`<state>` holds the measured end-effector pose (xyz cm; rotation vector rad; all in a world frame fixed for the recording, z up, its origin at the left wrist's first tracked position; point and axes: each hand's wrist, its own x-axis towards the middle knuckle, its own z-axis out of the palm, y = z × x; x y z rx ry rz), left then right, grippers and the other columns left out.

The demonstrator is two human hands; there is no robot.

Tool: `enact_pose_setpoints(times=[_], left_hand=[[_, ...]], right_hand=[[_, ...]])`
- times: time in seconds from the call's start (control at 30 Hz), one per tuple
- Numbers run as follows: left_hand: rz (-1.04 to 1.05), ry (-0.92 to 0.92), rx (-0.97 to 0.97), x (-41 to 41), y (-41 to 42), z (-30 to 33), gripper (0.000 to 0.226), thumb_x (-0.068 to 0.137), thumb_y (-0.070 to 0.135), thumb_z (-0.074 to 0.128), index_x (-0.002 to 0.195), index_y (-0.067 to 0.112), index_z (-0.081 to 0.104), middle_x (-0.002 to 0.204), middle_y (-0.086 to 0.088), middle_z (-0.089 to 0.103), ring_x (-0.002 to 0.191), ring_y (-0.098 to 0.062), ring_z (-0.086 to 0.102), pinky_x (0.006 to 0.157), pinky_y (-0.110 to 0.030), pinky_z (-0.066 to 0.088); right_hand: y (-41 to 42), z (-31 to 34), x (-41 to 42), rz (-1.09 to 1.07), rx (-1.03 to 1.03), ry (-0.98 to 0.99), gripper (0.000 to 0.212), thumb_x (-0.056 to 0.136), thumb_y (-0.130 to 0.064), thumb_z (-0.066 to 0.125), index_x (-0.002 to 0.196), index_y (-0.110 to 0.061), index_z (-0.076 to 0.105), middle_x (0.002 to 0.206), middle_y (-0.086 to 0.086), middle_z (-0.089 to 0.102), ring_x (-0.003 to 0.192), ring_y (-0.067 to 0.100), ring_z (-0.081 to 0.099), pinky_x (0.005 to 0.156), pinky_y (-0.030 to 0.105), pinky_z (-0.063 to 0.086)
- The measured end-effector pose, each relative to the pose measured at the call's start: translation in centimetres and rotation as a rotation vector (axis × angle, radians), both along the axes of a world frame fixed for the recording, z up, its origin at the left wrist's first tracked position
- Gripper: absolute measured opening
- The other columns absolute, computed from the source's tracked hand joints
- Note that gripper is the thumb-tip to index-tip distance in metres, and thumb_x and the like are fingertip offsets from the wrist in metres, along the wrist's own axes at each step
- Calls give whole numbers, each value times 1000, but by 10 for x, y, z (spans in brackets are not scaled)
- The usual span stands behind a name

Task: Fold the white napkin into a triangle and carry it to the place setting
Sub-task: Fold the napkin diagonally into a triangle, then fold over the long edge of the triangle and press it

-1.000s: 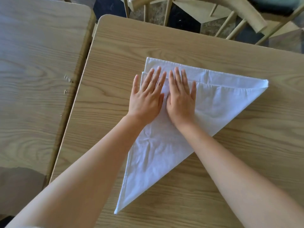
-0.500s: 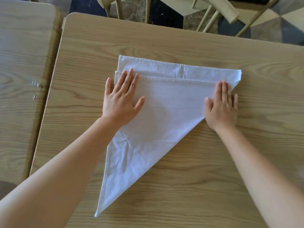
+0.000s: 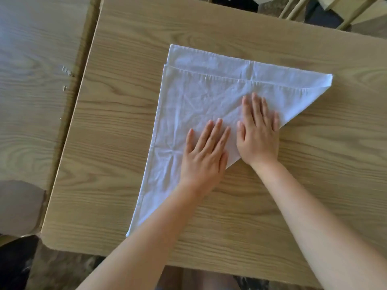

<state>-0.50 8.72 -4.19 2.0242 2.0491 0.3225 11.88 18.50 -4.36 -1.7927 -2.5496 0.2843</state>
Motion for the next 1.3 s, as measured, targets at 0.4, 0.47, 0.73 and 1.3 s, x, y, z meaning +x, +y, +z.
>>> enact_pose_setpoints(times=[0.4,0.47,0.73,1.3], left_hand=[[187,143,-223,-70,-126,14,59,94,48,23,148,26,21,157,1,17,145,-12,9,116,-47,3],[206,161,-248,-71,-134,15,61,95,52,14,149,24,18,157,1,14,145,-12,5,115,-52,-2],[88,11,96,-36,35,47,61,97,48,12,149,17,12,157,-2,11,145,-15,7,112,-53,-9],[0,138,-46,-51,182,-1,66,90,57,6,147,30,-14,157,1,-18,143,-10,-18,111,-52,-14]], right_hand=[[0,5,-1,-19,-31,-25,60,91,-42,21,149,-27,7,158,4,7,145,25,2,110,60,2],[1,5,-1,-21,-47,-33,60,92,-42,20,149,-28,4,158,3,3,145,23,-1,111,59,0],[22,19,3,-35,16,86,58,97,-41,17,148,-20,-1,158,1,-3,144,13,-4,114,50,-3],[107,0,84,-521,-29,7,65,96,-46,16,146,-14,-12,157,1,-14,143,14,-13,113,50,-11]])
